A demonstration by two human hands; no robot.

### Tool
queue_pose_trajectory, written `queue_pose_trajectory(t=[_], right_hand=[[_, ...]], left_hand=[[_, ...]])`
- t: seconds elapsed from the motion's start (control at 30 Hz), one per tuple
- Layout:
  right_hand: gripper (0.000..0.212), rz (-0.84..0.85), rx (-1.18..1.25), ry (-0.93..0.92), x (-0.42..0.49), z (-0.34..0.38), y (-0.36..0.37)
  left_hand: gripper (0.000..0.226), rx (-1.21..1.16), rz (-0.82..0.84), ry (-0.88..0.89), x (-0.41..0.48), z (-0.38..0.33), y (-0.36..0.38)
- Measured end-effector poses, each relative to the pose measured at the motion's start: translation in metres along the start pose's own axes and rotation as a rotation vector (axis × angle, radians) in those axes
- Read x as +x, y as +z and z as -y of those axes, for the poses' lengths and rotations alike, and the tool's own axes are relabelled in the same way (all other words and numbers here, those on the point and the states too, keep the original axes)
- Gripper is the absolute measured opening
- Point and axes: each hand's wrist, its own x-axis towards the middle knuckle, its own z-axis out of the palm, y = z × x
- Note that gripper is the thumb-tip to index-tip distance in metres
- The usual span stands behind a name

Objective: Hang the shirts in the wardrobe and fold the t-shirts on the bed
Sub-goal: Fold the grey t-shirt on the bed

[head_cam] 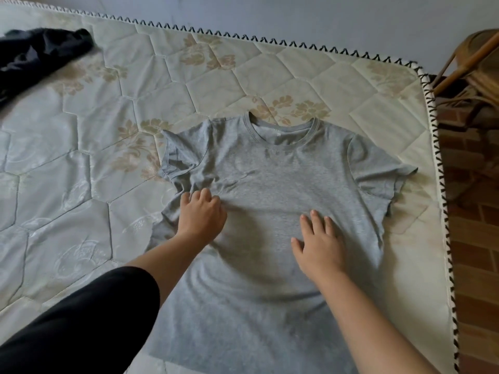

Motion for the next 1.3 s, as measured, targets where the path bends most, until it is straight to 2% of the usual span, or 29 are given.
queue_pose_trajectory(t=[0.07, 0.13, 0.23, 0.27, 0.33, 0.37, 0.47, 0.57, 0.63, 0.77, 0.87, 0.93, 1.0, 1.13, 1.3], right_hand=[[0.059, -0.02, -0.056, -0.012, 0.008, 0.003, -0.009], [0.052, -0.013, -0.065, -0.009, 0.015, 0.008, -0.012], [0.05, -0.068, -0.022, -0.004, 0.029, 0.021, -0.006], [0.055, -0.118, 0.009, -0.02, 0.035, 0.027, -0.004], [0.069, -0.026, 0.035, -0.066, 0.046, 0.046, -0.006], [0.067, 0.016, 0.025, -0.091, 0.055, 0.055, -0.004], [0.06, -0.104, 0.038, -0.179, 0.078, 0.084, 0.002], [0.059, -0.11, -0.008, -0.253, 0.099, 0.101, 0.012], [0.058, -0.2, -0.008, -0.293, 0.113, 0.109, 0.01], [0.055, -0.272, 0.143, -0.362, 0.142, 0.133, -0.002], [0.039, -0.429, 0.367, -0.44, 0.159, 0.173, -0.023], [0.029, -0.44, 0.431, -0.485, 0.167, 0.205, -0.034], [0.022, -0.402, 0.434, -0.523, 0.174, 0.232, -0.043], [0.042, -0.196, 0.259, -0.514, 0.191, 0.262, -0.055], [0.043, 0.057, 0.2, -0.521, 0.204, 0.275, -0.058]], left_hand=[[0.036, -0.017, 0.012, 0.054, 0.015, 0.003, 0.007], [0.056, -0.099, 0.045, 0.108, 0.021, 0.009, 0.018], [0.073, -0.189, 0.107, 0.069, 0.019, 0.02, 0.034], [0.074, -0.194, 0.103, 0.055, 0.019, 0.021, 0.038], [0.073, -0.189, 0.108, 0.047, 0.019, 0.022, 0.04], [0.072, -0.192, 0.114, 0.043, 0.019, 0.021, 0.04], [0.068, -0.236, 0.081, 0.034, 0.02, 0.021, 0.043], [0.067, -0.257, 0.062, 0.034, 0.02, 0.02, 0.047], [0.066, -0.254, 0.012, 0.037, 0.02, 0.02, 0.049], [0.065, -0.265, -0.054, 0.05, 0.02, 0.018, 0.053], [0.061, -0.263, -0.072, 0.075, 0.021, 0.018, 0.054], [0.058, -0.271, -0.085, 0.102, 0.022, 0.019, 0.054], [0.065, -0.271, -0.097, 0.121, 0.022, 0.02, 0.053], [0.077, -0.239, -0.166, 0.143, 0.022, 0.022, 0.052], [0.065, -0.164, -0.2, 0.124, 0.024, 0.021, 0.053]])
